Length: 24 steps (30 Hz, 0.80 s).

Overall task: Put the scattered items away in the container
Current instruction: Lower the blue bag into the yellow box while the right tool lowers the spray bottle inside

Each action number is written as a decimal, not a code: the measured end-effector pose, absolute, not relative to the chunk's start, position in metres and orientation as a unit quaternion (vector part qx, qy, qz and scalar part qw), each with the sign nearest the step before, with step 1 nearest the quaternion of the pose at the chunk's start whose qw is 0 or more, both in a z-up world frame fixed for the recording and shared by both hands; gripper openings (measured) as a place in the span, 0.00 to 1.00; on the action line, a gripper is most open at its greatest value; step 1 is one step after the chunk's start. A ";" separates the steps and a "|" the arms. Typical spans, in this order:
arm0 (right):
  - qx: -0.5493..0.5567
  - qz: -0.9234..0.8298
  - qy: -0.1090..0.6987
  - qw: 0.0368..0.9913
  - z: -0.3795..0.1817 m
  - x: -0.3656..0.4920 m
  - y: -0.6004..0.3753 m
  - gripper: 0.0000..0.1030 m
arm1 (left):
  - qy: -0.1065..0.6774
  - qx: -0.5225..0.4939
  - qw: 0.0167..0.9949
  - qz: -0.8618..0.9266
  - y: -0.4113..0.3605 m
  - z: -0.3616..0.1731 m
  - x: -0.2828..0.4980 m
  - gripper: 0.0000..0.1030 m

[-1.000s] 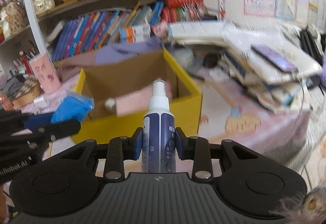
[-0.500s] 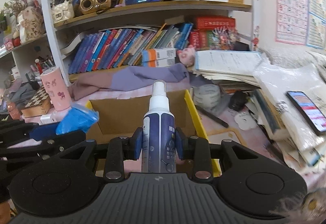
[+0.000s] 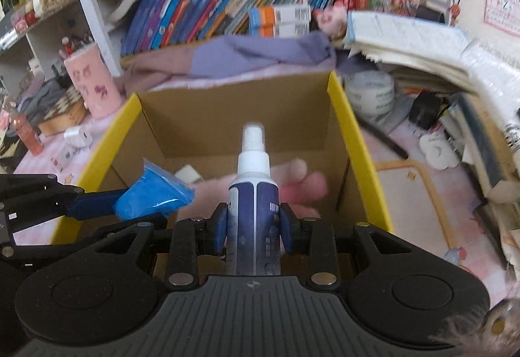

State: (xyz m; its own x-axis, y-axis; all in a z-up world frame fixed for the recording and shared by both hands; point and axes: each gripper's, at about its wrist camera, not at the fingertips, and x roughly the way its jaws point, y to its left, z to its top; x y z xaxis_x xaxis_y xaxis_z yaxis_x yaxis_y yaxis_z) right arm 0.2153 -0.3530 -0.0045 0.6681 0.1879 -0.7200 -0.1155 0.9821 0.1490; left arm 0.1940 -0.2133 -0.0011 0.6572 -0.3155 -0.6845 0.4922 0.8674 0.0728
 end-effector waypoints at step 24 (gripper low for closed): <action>0.048 0.066 0.365 0.928 0.005 0.196 -0.354 0.50 | 0.316 0.134 0.920 -0.192 -0.207 0.008 0.172 0.76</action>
